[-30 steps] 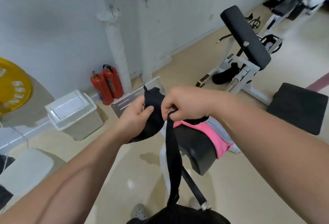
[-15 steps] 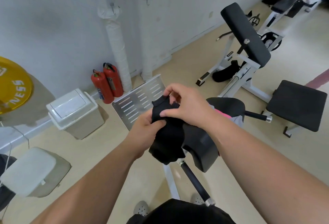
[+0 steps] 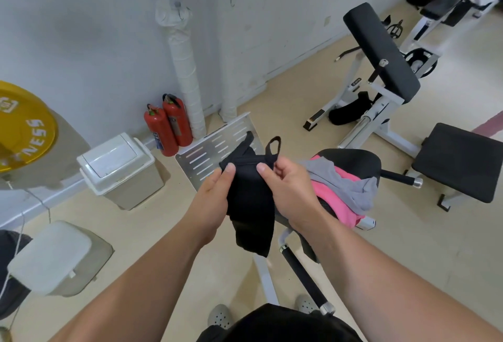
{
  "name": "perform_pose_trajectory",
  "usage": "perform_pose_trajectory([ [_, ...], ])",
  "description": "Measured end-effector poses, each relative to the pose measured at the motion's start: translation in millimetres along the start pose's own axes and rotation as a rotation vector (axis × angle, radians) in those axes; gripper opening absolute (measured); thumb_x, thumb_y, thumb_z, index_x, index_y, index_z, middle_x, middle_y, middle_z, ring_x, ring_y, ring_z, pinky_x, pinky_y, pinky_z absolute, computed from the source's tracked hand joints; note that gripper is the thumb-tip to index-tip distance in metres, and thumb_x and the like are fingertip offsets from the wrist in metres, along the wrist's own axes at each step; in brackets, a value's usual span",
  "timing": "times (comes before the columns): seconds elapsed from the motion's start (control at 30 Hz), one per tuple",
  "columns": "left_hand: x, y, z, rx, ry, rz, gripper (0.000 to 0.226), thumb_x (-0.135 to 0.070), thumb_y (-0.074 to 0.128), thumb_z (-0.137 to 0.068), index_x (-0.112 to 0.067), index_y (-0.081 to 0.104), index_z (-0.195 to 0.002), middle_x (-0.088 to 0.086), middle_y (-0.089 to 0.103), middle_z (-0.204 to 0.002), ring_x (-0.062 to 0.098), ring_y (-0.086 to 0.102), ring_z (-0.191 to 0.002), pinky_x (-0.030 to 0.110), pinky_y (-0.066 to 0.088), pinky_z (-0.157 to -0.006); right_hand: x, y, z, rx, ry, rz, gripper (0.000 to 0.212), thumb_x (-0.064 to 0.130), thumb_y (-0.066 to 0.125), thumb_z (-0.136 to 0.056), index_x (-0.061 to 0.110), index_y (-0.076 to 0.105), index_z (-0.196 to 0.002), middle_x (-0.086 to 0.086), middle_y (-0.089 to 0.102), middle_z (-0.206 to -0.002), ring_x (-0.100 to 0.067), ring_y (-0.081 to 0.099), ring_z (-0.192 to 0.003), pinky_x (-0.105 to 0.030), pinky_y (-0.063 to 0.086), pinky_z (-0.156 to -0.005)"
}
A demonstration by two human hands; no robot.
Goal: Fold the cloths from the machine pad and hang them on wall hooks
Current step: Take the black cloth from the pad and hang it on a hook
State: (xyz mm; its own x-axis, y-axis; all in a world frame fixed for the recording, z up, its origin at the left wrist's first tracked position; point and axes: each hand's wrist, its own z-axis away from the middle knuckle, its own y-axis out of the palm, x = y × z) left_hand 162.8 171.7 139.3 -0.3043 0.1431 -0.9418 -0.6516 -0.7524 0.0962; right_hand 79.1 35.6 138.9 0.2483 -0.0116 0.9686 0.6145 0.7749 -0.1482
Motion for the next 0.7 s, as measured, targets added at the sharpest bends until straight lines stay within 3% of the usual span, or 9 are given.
perform_pose_trajectory([
  [0.07, -3, -4, 0, -0.016, 0.022, 0.004, 0.04, -0.046, 0.035, -0.108, -0.027, 0.066, -0.124, -0.004, 0.074, -0.12, 0.013, 0.068, -0.115, 0.036, 0.051, -0.1, 2, 10, 4, 0.078, 0.027, -0.015, 0.021, 0.032, 0.063, -0.095, 0.013, 0.071, -0.1, -0.015, 0.074, -0.097, -0.034, 0.071, -0.097, -0.051, 0.059, -0.089],
  [0.17, -7, -11, 3, 0.0, 0.002, 0.022, 0.048, -0.049, 0.028, -0.108, -0.029, 0.069, -0.122, -0.002, 0.075, -0.119, 0.014, 0.069, -0.115, 0.036, 0.051, -0.101, 4, 22, 9, 0.115, -0.004, 0.047, 0.038, 0.047, 0.064, -0.086, 0.013, 0.07, -0.1, -0.025, 0.068, -0.103, -0.043, 0.065, -0.101, -0.061, 0.055, -0.09],
  [0.27, -9, -25, 8, 0.054, -0.029, 0.036, 0.052, -0.05, 0.024, -0.108, -0.032, 0.072, -0.116, -0.003, 0.075, -0.118, 0.014, 0.069, -0.114, 0.033, 0.05, -0.097, 5, 33, 10, 0.076, -0.097, 0.108, 0.031, 0.037, 0.065, -0.093, 0.006, 0.067, -0.097, -0.014, 0.059, -0.105, -0.027, 0.061, -0.095, -0.047, 0.055, -0.089],
  [0.37, -7, -40, 14, 0.079, 0.022, -0.031, 0.039, -0.04, 0.035, -0.109, -0.025, 0.068, -0.124, -0.001, 0.076, -0.117, 0.016, 0.07, -0.113, 0.031, 0.053, -0.095, 13, 51, 14, 0.078, -0.13, 0.006, 0.012, 0.024, 0.062, -0.098, 0.026, 0.074, -0.1, -0.001, 0.062, -0.113, -0.012, 0.065, -0.1, -0.032, 0.056, -0.09],
  [0.4, -7, -45, 16, 0.063, 0.039, -0.026, 0.035, -0.036, 0.038, -0.108, -0.023, 0.068, -0.124, 0.0, 0.076, -0.117, 0.017, 0.07, -0.112, 0.032, 0.054, -0.094, 14, 56, 14, 0.103, -0.125, -0.026, 0.013, 0.022, 0.063, -0.098, 0.027, 0.075, -0.099, -0.004, 0.067, -0.111, -0.014, 0.067, -0.101, -0.033, 0.057, -0.089],
  [0.5, -7, -59, 19, 0.001, 0.062, -0.016, 0.032, -0.028, 0.041, -0.109, -0.023, 0.07, -0.121, 0.001, 0.077, -0.114, 0.017, 0.071, -0.11, 0.034, 0.054, -0.094, 17, 73, 13, 0.13, -0.111, -0.048, 0.011, 0.019, 0.067, -0.094, 0.009, 0.071, -0.094, -0.019, 0.071, -0.093, -0.018, 0.068, -0.084, -0.042, 0.057, -0.082],
  [0.6, -10, -74, 23, -0.066, 0.081, -0.045, 0.03, -0.026, 0.043, -0.108, -0.026, 0.072, -0.116, -0.001, 0.077, -0.112, 0.016, 0.072, -0.108, 0.036, 0.054, -0.095, 24, 89, 11, 0.122, -0.103, -0.092, 0.009, 0.015, 0.072, -0.091, 0.011, 0.063, -0.089, 0.002, 0.07, -0.075, -0.008, 0.064, -0.075, -0.03, 0.054, -0.074],
  [0.7, -15, -89, 28, -0.134, 0.085, -0.09, 0.025, -0.031, 0.047, -0.107, -0.033, 0.072, -0.109, -0.008, 0.078, -0.106, 0.011, 0.073, -0.102, 0.036, 0.054, -0.093, 38, 100, 4, 0.154, -0.012, -0.278, 0.022, 0.028, 0.071, -0.091, 0.016, 0.064, -0.108, 0.004, 0.075, -0.089, -0.012, 0.07, -0.087, -0.031, 0.054, -0.081],
])
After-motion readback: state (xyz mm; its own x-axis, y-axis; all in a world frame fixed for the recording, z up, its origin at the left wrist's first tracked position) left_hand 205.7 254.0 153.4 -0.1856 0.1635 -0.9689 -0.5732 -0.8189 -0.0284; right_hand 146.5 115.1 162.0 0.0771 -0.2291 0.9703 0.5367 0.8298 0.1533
